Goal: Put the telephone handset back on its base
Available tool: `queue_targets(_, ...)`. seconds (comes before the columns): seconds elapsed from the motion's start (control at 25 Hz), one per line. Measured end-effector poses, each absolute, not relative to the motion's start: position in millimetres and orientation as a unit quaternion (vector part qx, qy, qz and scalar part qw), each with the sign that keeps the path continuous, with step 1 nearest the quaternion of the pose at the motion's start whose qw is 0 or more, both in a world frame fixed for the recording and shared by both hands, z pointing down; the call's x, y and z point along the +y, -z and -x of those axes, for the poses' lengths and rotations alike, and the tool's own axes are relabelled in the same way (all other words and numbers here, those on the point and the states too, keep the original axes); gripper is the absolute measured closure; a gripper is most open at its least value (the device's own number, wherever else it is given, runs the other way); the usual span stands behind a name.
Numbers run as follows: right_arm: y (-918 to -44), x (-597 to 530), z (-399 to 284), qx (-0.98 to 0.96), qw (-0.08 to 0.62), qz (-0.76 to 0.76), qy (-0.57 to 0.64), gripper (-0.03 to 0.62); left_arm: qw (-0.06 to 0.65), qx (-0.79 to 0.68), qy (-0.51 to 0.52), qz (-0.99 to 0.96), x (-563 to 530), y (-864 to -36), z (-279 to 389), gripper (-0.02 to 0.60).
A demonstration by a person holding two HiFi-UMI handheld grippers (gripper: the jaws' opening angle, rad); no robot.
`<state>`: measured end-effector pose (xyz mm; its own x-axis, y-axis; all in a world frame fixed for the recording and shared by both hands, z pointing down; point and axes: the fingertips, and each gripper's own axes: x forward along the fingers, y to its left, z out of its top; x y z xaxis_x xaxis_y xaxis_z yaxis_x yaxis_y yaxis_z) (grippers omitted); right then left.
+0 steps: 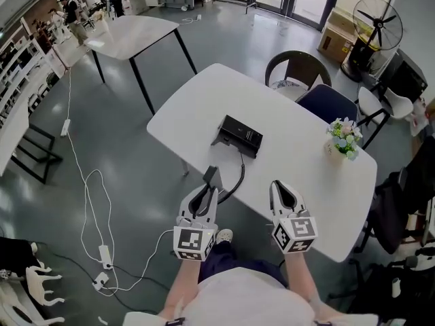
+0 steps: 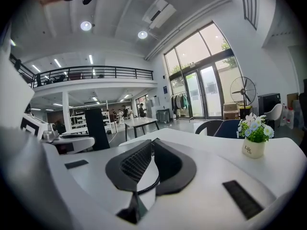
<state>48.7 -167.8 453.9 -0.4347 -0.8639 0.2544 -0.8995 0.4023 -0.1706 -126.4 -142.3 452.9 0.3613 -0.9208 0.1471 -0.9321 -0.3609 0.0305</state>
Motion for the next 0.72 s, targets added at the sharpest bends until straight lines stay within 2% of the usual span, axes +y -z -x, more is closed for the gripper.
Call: queue_targets(0.72, -471, -193, -43, -0.799, 0.066, -0.577, -0.156, 0.551, 0.071, -0.514, -0.055, -0.853, -193, -471, 132, 0.508)
